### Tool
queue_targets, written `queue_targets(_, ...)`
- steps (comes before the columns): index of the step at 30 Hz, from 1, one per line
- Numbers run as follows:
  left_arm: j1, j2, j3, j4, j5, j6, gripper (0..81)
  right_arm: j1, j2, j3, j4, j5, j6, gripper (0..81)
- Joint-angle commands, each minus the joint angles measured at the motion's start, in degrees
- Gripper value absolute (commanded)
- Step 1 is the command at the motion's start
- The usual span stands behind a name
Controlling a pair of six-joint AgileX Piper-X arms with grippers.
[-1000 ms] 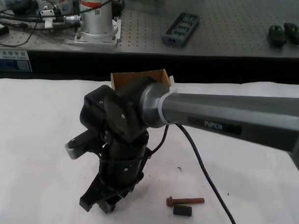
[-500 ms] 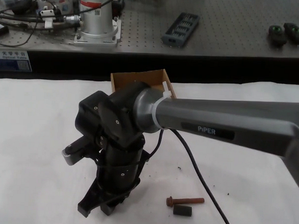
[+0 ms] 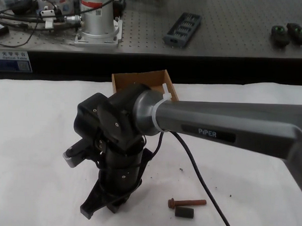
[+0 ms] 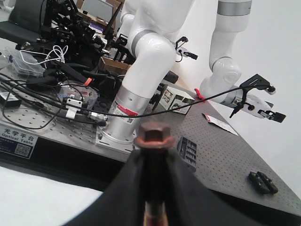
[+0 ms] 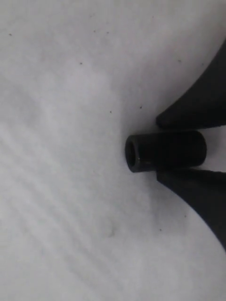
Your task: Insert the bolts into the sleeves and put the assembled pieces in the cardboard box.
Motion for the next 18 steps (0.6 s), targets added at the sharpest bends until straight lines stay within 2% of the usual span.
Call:
queue_targets(1, 0.14, -0.58, -0.47, -0.94, -0.38, 0.22, 0.6, -0.18, 0.6, -0.38, 0.1, 1.22, 0.59, 22.2)
queue_targets(8, 0.14, -0.58, -0.47, 0.81, -0.38, 0.34, 0.6, -0.18, 0.6, -0.38, 0.33, 1.45, 2.12, 21.8)
queue_targets(15, 0.14, -0.58, -0.47, 0.81, -0.38, 0.34, 0.6, -0.18, 0.6, -0.38, 0.33, 0.3, 2.11, 5.8)
queue_targets(18, 0.14, -0.58, -0.47, 0.77, -0.38, 0.69, 0.6, -0.18, 0.6, -0.38, 0.33, -0.42, 2.11, 3.1)
